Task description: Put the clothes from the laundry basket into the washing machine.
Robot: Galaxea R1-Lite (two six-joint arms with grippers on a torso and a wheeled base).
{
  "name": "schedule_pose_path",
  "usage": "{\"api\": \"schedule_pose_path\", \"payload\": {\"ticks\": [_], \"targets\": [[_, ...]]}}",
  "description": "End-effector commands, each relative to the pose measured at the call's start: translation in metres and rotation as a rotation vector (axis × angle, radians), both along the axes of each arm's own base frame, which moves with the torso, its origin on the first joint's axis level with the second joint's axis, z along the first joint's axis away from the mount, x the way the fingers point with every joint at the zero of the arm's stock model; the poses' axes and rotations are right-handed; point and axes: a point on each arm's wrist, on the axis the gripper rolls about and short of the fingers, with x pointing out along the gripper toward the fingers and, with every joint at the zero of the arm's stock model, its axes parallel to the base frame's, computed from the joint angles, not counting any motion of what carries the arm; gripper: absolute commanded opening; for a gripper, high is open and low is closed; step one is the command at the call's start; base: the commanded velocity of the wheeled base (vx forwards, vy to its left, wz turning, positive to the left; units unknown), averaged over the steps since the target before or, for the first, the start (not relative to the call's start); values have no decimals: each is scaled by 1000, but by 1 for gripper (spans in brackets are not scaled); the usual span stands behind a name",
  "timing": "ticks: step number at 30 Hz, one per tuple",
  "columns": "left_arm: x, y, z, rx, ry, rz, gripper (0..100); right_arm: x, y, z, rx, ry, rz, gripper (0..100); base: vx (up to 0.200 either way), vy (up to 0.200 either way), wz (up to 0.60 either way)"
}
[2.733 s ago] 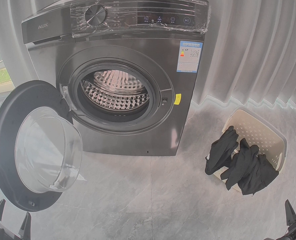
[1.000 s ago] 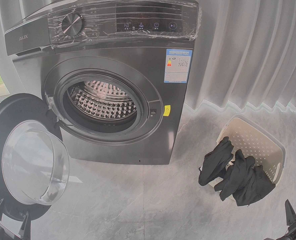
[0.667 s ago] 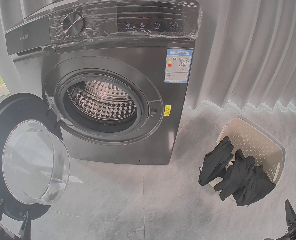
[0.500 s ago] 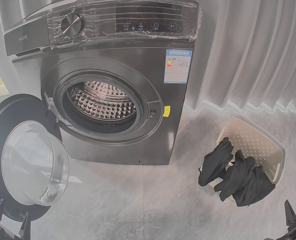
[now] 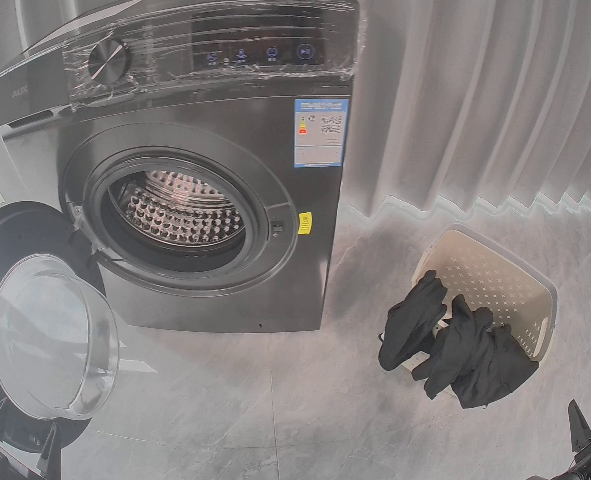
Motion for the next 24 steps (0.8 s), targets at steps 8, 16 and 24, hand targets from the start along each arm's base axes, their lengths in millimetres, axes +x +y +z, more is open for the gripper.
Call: {"api": "schedule_pose_path", "payload": {"ticks": [8, 16, 24], "targets": [[0, 0, -5, 1, 0, 0, 100, 1, 0, -5, 0, 8, 1, 100, 100, 0, 0], [0, 0, -5, 0, 0, 0, 100, 1, 0, -5, 0, 8, 2, 100, 50, 0, 0], [0, 0, -5, 1, 0, 0, 100, 1, 0, -5, 0, 9, 2, 100, 0, 0, -525]]}}
